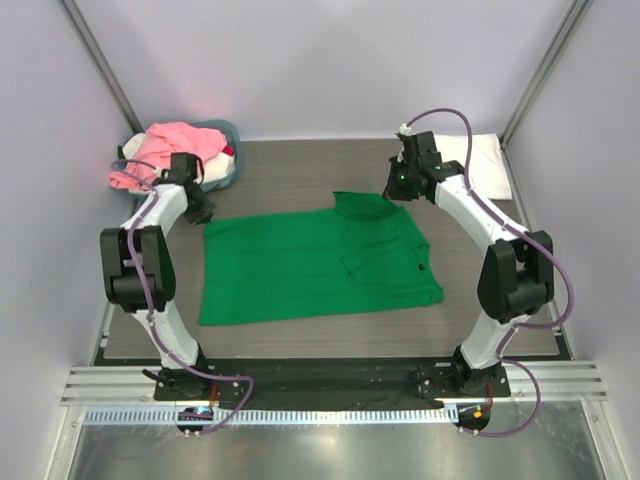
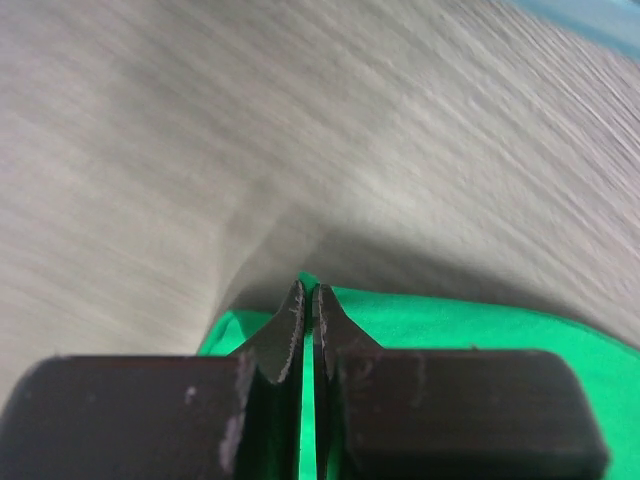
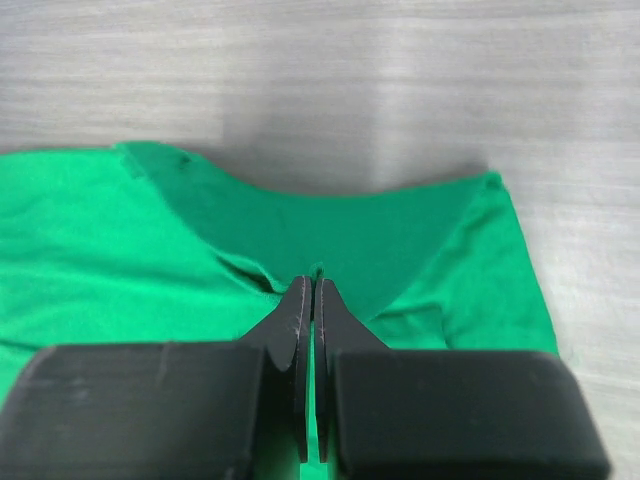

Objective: Fold and stack the t-shirts
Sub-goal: Fold the tshirt

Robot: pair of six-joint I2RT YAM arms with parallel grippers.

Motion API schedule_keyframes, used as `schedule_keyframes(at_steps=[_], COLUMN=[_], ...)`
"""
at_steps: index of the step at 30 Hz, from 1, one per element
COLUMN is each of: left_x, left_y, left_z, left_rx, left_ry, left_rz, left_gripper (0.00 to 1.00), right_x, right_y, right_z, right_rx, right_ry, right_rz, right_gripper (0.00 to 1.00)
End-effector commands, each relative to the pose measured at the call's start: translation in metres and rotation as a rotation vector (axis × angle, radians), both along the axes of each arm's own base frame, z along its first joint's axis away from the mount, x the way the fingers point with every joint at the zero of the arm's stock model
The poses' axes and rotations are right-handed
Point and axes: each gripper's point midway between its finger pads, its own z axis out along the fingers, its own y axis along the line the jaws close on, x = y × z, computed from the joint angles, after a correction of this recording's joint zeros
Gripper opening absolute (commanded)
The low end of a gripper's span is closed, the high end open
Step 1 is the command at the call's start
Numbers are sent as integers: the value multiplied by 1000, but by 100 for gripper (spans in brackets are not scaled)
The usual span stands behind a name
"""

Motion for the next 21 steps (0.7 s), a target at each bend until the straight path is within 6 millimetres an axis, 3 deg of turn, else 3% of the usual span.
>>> schedule_keyframes(at_steps=[1, 3, 4, 5, 7, 10, 11, 15, 21], left_x=[-21, -29, -38, -41, -47, -60, -67, -78, -92], left_y=[-2, -3, -3, -4, -4, -4, -4, -2, 2], left_z=[15, 25, 19, 27, 27, 26, 21, 22, 24], left_rx=[-5, -10, -13, -15, -18, -20, -17, -5, 13], left_ry=[-16, -43, -30, -52, -57, -55, -41, -50, -53], left_rz=[17, 31, 38, 40, 52, 65, 68, 79, 86], left_gripper=[0, 0, 0, 0, 0, 0, 0, 0, 0], right_x=[-21, -35, -40, -46, -59, -76, -81, -103, -130], right_y=[-3, -8, -10, -13, -18, -24, -27, -40, -48], right_z=[16, 8, 9, 17, 11, 13, 22, 21, 7], right_rx=[20, 12, 11, 15, 8, 10, 14, 0, 2], right_ry=[-32, -12, -14, -35, -21, -31, -58, -74, -40], right_rz=[6, 0, -1, -5, -12, -23, -30, -68, -81], right_gripper=[1, 1, 1, 1, 1, 1, 1, 1, 1])
